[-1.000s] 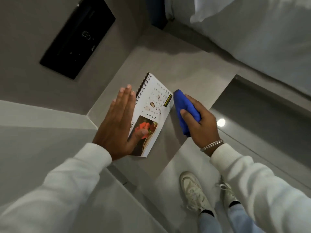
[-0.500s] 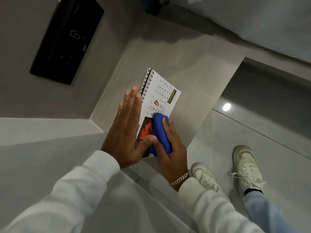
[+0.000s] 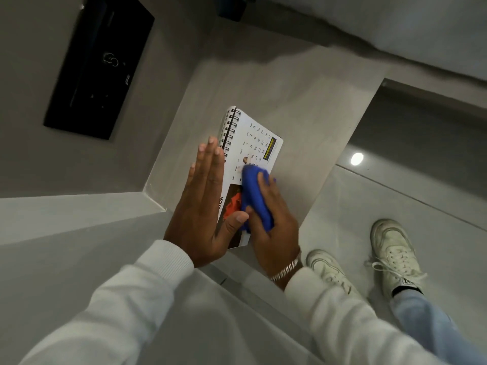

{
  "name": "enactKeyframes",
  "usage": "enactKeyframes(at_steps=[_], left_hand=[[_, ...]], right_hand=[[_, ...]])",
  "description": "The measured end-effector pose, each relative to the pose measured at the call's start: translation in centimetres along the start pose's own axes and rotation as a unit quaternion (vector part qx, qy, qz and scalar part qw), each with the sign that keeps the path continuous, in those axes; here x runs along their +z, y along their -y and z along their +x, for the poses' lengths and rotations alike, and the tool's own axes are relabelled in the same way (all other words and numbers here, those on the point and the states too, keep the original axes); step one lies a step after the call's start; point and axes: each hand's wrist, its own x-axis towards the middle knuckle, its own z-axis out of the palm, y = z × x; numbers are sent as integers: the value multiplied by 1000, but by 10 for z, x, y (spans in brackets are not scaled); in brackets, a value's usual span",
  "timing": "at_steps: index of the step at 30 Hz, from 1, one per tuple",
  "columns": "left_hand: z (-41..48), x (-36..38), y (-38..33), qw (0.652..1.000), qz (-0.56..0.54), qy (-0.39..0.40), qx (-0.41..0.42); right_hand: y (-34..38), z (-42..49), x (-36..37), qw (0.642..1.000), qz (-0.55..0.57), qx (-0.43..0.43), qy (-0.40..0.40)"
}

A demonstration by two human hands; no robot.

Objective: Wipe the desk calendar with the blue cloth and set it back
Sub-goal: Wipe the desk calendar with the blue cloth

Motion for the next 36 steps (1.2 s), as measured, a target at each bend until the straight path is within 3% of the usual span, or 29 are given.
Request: enactKeyframes(at_steps=[5,12,22,31,36], left_hand=[[-1,-1,2,1000,25,-1,8],[0,2,0,997,81,-12,9],[1,1,-2,995,97,-5,9],[0,2,0,995,96,0,8],[0,2,-2,996,92,2,4]], right_hand=[[-4,-28,8,999,-23,-24,13],[14,50,-9,997,-30,-43,-51],[-13,-17,1,990,-87,-100,50],[15,70,-14,988,-102,-108,-49],[-1,37,-14,988,-113,-103,-14]])
